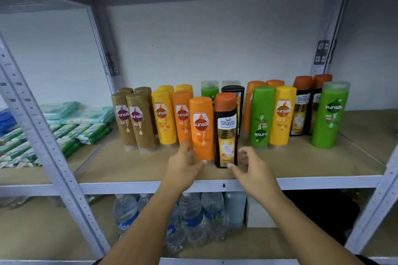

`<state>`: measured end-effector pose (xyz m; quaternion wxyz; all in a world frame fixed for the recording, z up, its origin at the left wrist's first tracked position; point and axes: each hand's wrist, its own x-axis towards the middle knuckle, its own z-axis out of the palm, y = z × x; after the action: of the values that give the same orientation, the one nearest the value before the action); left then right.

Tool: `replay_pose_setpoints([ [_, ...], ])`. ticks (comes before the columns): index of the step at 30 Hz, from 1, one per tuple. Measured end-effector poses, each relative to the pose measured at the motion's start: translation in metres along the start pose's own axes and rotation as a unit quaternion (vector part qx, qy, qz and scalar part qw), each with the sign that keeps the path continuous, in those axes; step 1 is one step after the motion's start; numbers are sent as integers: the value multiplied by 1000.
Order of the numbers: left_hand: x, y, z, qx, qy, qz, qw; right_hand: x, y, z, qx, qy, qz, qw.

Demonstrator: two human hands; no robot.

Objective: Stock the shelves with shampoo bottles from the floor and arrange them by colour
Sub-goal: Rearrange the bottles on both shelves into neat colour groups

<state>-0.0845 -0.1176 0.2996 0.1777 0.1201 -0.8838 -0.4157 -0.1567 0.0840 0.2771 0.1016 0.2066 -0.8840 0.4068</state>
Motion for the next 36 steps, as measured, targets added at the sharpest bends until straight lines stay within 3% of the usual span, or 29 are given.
replay_pose_setpoints([
  [7, 20, -15, 13, -95, 10, -5, 995, 24, -4, 11, 75, -10, -5, 997],
  [17, 32, -18, 27, -86, 17, 16, 996, 33, -3, 11, 125, -42, 3, 991],
  [32, 40, 10, 59, -56, -18, 49, 997, 38, 24, -13, 101, 16, 39, 994],
  [36, 37, 9, 57, -7, -18, 47, 999, 33, 30, -14, 21, 20, 28, 999],
])
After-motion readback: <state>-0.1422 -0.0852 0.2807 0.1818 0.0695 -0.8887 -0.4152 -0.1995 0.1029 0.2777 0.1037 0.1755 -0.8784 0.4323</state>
